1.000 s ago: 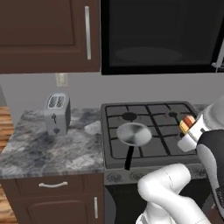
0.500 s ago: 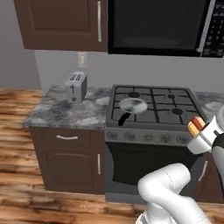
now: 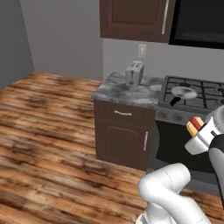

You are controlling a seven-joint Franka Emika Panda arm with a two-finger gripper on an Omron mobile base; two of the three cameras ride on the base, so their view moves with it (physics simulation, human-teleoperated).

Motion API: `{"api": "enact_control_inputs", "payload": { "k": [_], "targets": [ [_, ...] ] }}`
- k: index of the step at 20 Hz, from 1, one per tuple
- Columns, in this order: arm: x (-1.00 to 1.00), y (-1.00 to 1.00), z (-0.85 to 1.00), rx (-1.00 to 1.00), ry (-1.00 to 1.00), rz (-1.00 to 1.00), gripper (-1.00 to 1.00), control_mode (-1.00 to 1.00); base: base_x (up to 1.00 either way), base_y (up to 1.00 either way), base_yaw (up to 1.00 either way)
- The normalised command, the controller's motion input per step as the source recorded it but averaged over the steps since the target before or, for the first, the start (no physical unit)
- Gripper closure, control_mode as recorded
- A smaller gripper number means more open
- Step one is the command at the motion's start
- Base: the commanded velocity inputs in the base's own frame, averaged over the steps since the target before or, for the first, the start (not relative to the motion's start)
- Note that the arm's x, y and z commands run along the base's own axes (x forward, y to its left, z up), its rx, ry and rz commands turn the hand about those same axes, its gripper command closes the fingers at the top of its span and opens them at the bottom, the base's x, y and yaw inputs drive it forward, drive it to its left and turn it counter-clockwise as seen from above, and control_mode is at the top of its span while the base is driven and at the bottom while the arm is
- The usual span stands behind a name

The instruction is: Place the cold items (lime and eggplant) from the fridge in one tupperware on the dining counter. Place the warm items (hot dog and kebab skewer) in the stove area in another tupperware.

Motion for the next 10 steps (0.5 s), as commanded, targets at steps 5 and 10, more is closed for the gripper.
{"api": "enact_control_inputs", "payload": {
  "k": [5, 10],
  "targets": [
    [0.0, 0.0, 0.0, 0.0, 0.0, 0.0, 1.0, 1.0, -1.0, 0.07, 0.19],
    [0.0, 0.0, 0.0, 0.0, 0.0, 0.0, 1.0, 1.0, -0.92, 0.01, -0.13]
  ]
}}
